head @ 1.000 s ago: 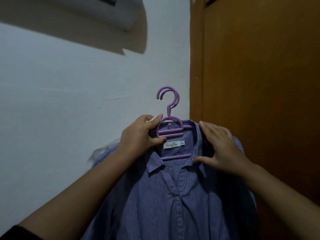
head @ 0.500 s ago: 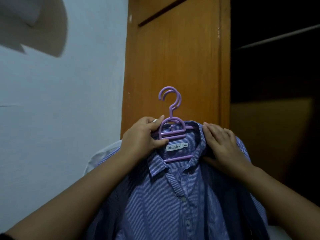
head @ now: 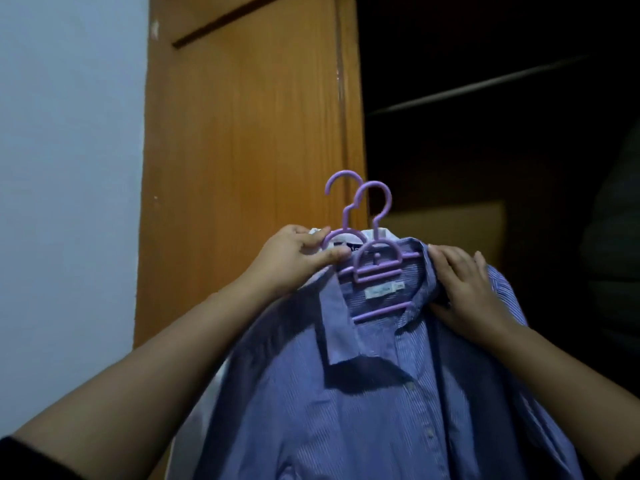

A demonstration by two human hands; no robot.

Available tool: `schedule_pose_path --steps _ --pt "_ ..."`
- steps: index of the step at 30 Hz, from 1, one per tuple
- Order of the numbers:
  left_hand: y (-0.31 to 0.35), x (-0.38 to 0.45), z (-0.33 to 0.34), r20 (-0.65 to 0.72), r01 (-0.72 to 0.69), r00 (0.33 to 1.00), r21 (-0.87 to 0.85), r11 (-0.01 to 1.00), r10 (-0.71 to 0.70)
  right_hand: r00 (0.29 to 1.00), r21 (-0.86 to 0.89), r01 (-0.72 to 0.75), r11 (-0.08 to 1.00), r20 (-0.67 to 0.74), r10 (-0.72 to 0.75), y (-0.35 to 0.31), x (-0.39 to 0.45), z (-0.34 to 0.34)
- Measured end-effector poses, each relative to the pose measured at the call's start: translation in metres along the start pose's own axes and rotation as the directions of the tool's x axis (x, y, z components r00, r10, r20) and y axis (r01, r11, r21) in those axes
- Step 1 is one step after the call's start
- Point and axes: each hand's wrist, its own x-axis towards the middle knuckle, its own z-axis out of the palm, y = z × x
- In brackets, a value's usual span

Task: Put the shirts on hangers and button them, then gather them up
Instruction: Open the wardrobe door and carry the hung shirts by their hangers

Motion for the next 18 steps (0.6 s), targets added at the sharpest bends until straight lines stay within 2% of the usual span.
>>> schedule_pose_path --steps 3,10,14,18 --pt "-0.001 0.015 0.01 -0.016 -0.014 1.0 0.013 1.0 0.014 0.999 -0.014 -0.034 0.999 -0.002 0.034 0.019 -0.008 -0.002" --pt "0.013 0.047 0.039 -0.245 -0.088 0.964 0.065 0.994 0.102 0.999 -0.016 0.0 1.0 0.035 0.0 0.066 -0.012 0.006" --pt "0.016 0.064 0.047 -0.252 -0.035 0.965 0.153 0.988 0.073 0.999 -0.003 0.012 1.0 0.046 -0.012 0.089 -0.003 0.019" --pt "0.02 0.073 0.053 -0.2 0.011 0.979 0.255 0.967 0.042 0.998 0.023 0.048 0.999 0.036 -0.049 0.108 0.011 0.038"
